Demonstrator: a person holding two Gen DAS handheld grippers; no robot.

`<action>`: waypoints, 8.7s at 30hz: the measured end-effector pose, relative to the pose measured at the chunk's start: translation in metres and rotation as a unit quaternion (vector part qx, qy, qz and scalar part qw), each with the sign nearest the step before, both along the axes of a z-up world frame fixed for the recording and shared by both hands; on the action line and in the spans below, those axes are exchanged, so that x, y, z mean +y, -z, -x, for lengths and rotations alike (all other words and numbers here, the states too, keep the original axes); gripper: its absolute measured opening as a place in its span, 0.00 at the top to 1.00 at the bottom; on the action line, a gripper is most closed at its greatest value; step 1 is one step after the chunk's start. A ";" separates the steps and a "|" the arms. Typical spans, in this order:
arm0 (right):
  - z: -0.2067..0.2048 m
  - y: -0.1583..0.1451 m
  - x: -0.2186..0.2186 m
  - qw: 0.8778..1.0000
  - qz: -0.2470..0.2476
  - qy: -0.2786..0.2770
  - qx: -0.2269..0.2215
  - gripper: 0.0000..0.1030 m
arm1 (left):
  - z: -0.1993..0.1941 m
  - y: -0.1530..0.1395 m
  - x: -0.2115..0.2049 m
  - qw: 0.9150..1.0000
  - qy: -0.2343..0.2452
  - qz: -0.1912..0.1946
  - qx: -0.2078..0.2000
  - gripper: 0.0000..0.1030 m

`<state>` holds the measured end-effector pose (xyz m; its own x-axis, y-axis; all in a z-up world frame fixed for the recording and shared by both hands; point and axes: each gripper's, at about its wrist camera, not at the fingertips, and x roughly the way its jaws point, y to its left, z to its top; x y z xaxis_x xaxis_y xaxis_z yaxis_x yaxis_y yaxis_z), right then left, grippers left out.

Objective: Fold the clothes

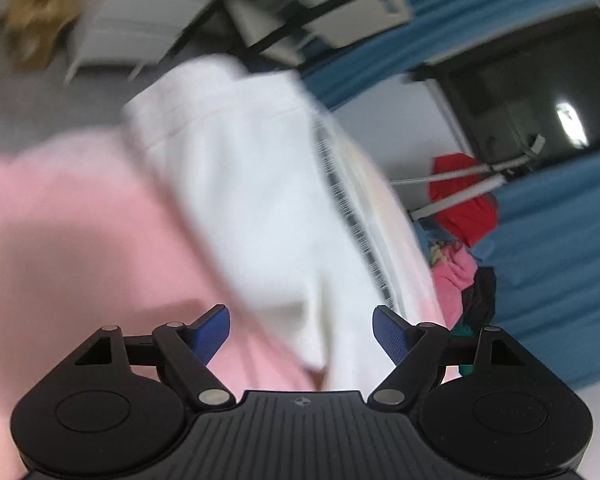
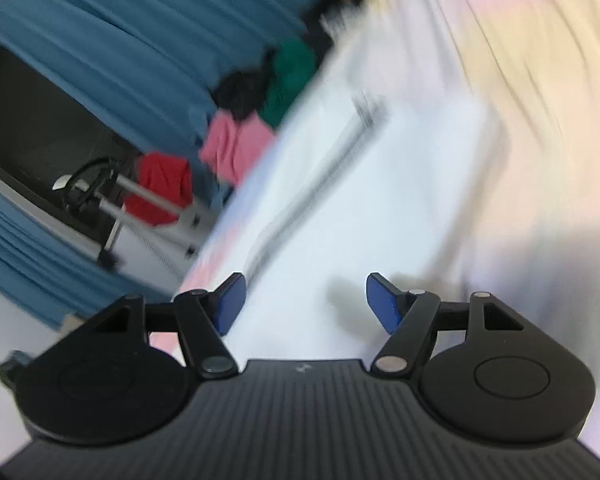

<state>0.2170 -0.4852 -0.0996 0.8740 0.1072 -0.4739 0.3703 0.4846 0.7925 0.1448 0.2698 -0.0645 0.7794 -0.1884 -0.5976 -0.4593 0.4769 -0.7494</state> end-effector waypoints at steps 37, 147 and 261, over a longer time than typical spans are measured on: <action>0.012 0.013 -0.027 0.991 -0.025 0.101 -0.080 0.88 | 0.049 -0.010 0.067 0.986 -0.118 0.005 -0.114 0.91; 0.159 0.001 0.338 0.695 0.586 -0.374 -0.186 0.86 | 0.114 -0.055 -0.169 0.913 0.239 -0.324 -0.065 0.18; 0.145 -0.030 0.074 0.980 0.198 0.027 -0.006 0.33 | 0.028 -0.069 -0.520 0.764 0.170 -0.553 -0.285 0.88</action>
<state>0.0724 -0.4115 -0.0694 0.8792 -0.1304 -0.4582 0.3959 0.7349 0.5506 0.1165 -0.2499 0.0050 0.9909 -0.0623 -0.1196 0.0818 0.9827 0.1662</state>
